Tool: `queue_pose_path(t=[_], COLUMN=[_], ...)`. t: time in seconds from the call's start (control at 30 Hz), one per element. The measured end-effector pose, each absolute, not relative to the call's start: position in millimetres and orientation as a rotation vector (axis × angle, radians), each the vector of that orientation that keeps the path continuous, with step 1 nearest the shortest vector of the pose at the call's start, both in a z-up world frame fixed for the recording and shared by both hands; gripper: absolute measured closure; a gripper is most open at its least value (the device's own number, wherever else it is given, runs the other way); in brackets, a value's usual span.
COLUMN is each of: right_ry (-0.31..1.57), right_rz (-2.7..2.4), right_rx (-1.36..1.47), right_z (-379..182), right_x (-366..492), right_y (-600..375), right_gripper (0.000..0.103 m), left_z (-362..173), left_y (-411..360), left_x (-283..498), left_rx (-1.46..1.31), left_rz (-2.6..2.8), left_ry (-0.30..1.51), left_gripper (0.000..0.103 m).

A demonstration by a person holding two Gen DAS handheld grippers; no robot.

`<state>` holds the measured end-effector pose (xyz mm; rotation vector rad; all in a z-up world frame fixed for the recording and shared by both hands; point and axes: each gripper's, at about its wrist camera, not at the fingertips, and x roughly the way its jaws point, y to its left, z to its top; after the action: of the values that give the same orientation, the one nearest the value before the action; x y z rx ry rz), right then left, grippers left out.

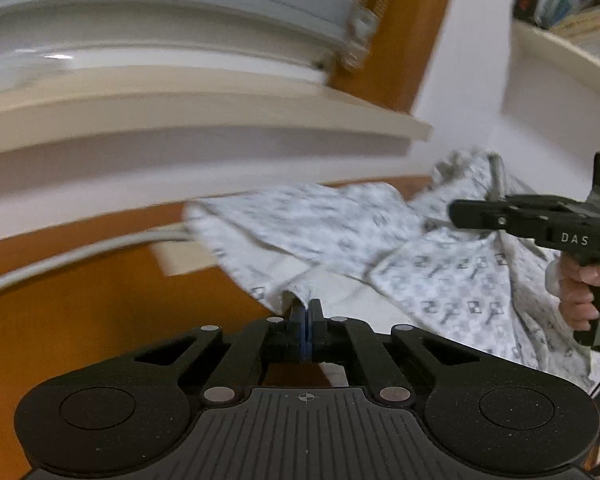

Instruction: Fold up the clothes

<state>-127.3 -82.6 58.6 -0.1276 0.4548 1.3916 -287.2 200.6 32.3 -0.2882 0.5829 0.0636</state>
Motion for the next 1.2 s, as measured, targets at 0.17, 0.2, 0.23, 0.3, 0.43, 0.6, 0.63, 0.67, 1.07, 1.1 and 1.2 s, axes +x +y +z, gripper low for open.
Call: queue_pose_path(t=[0.17,0.2,0.23,0.3,0.43,0.6,0.63,0.67,1.07,1.1,1.2], right_ry=[0.467,0.471,0.475,0.488,0.501,0.504,0.499,0.489,0.381,0.368,0.362], right_rz=[1.497,1.504,1.511,1.508,1.451,1.323,1.291,1.254,0.981,0.96,0.916], right_rx=[-0.151,-0.166,-0.181,-0.2,-0.208,-0.211,-0.222,-0.246,-0.319,-0.323,-0.348], right_z=[64,64,64,62,56,44,42,40,48,51,57], right_x=[-156,-160,-164,-165,-150,-120,-115,-112,-60,-56,-43], right_y=[-54,-52,-49,-53,-75,-107,-112,-116,-200,-210,-229], right_gripper=[0.1,0.1,0.099,0.096,0.071,0.063,0.062,0.061,0.06,0.059,0.055], left_z=[26,24,22,21,29,41,41,41,35,34,34], left_y=[228,229,230,229,234,231,228,226,190,189,188], left_x=[-319,-319,-319,-318,-323,-311,-305,-299,-243,-239,-228], left_rx=[-0.332,-0.34,-0.348,-0.35,-0.333,-0.328,-0.325,-0.323,-0.28,-0.278,-0.279], left_rz=[0.1,0.099,0.098,0.111,0.181,0.17,0.159,0.146,0.058,0.059,0.064], left_ry=[0.62,0.634,0.648,0.651,0.62,0.567,0.568,0.571,0.6,0.599,0.601], left_gripper=[0.102,0.101,0.1,0.092,0.076,0.069,0.065,0.062,0.062,0.062,0.051])
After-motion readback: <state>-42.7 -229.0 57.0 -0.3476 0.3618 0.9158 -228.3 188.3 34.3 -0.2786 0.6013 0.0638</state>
